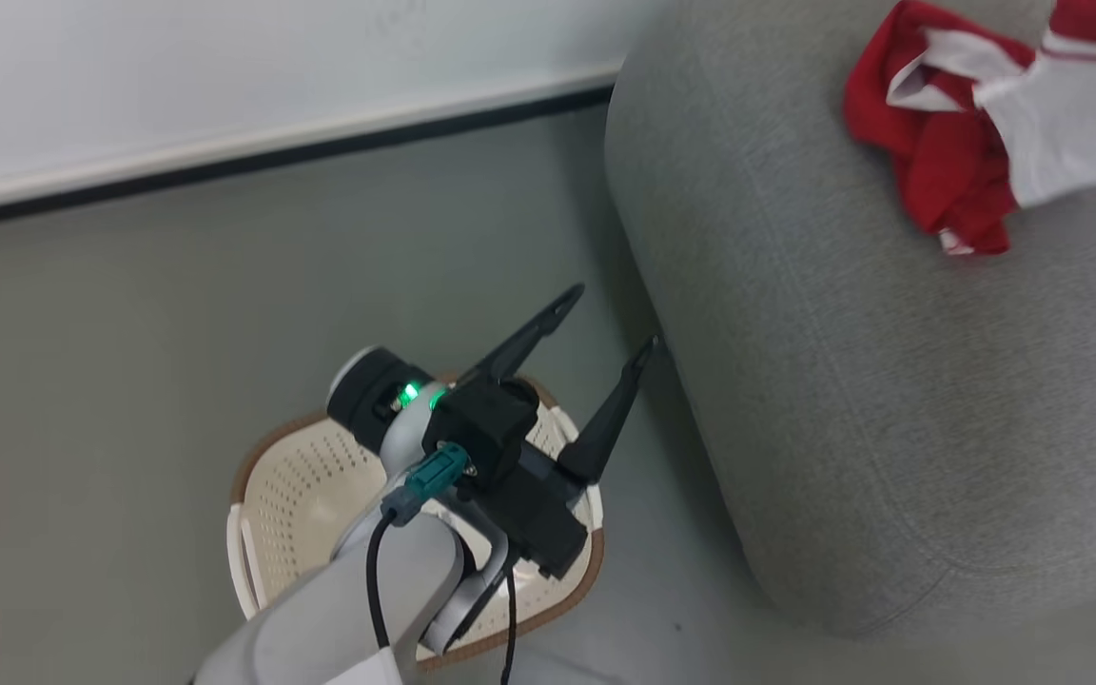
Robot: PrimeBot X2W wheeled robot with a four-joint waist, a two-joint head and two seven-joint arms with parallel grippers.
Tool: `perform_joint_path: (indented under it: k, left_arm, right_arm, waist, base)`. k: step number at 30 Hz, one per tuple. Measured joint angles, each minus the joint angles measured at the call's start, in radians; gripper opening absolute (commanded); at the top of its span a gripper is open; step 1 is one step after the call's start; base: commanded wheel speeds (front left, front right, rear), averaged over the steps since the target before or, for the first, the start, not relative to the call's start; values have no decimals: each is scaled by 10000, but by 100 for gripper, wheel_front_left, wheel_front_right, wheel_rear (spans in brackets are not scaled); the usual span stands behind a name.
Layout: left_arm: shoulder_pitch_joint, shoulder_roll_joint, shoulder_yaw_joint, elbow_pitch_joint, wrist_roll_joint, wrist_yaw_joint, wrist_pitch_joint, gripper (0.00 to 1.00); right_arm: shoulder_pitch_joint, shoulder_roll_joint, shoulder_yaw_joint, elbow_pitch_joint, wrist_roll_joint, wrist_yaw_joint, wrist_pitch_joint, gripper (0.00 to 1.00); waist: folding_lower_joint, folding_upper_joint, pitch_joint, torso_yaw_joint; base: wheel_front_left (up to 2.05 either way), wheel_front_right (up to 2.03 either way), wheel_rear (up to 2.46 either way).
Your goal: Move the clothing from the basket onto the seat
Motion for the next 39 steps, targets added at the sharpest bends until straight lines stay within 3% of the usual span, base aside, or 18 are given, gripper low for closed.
perform_joint_path:
  k: [7, 17, 28, 30, 31, 32, 33, 39]
  left_arm:
    - [-581, 96, 21, -573, 332, 48, 345, 100]
    - [-1200, 571, 115, -1116, 779, 134, 924, 100]
    - [-1362, 694, 267, -1009, 849, 138, 941, 100]
    - [-1359, 679, 288, -878, 836, 138, 842, 100]
    - [-1358, 669, 295, -849, 828, 138, 828, 100]
    - [-1357, 648, 299, -815, 811, 136, 798, 100]
    - [-1350, 623, 299, -767, 775, 136, 738, 100]
    - [-1270, 428, 397, -399, 619, 132, 410, 100]
  right_arm:
    - [-403, 0, -134, 961, -44, -75, -169, 0]
    - [115, 1802, 268, 2341, 236, -234, -623, 0]
    - [-94, 2385, 706, 3618, 205, -142, -1407, 0]
    - [-158, 2439, 826, 3835, 115, -111, -1599, 39]
    - [-158, 2452, 880, 3898, 73, -81, -1664, 44]
    - [-158, 2476, 915, 3954, 27, -50, -1707, 89]
    - [-158, 2510, 941, 4000, 17, -44, -1760, 100]
    - [-144, 2648, 1129, 4261, -59, 46, -1916, 100]
  waist:
    - [0, 2, 925, 159]
    - [0, 2, 2453, 146]
    - [0, 2, 3445, -109]
    - [-2, 1, 3389, -173]
    - [-3, 1, 3348, -186]
    - [-2, 0, 3301, -199]
    - [-2, 1, 3249, -211]
    - [-2, 0, 2801, -270]
  base:
    - [0, 0, 0]
    - [0, 0, 0]
    - [0, 0, 0]
    - [0, 0, 0]
    - [0, 0, 0]
    - [0, 0, 0]
    - [0, 0, 0]
    - [0, 0, 0]
